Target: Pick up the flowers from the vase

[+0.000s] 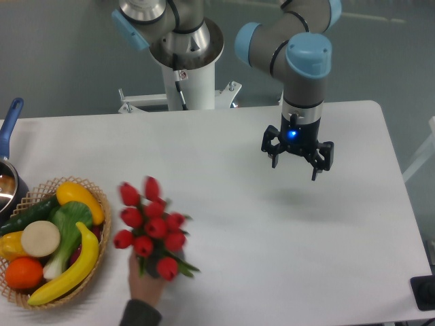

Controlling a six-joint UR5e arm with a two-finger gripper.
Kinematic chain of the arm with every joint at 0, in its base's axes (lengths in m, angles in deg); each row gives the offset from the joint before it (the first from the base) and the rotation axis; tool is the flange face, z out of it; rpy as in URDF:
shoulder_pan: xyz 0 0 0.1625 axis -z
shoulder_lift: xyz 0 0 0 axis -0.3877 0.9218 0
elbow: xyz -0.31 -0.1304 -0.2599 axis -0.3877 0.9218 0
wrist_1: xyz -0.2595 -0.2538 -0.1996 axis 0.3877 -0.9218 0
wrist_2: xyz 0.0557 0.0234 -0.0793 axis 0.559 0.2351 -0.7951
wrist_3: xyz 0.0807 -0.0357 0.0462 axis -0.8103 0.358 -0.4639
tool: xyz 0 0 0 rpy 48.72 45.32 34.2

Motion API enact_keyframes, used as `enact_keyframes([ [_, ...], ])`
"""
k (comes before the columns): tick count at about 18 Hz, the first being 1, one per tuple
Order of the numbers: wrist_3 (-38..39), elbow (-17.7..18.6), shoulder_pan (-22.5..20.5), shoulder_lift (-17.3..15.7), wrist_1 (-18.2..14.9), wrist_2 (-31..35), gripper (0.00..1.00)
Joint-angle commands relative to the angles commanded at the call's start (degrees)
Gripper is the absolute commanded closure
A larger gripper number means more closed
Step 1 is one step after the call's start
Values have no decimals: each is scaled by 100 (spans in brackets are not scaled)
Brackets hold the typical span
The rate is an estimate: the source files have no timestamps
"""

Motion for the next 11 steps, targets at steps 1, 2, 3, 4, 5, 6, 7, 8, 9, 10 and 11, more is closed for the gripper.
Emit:
enact_keyframes([
  [1,9,0,0,0,0,0,0],
  [2,9,9,0,-9,0,0,0],
  [3,9,9,17,-9,0,0,0],
  [4,17,9,78,-9,9,-9,0],
  [5,61,9,123,0,17,-26,0],
  [6,105,17,140,0,26,-44,0],
  [7,175,26,167,9,61,-87,0],
  [8,211,18,228,26,105,-175,0],
  [9,211,18,255,26,158,-332,0],
  [10,220,18,255,26,193,-534,0],
  [11,220,18,264,9,228,-754,0],
])
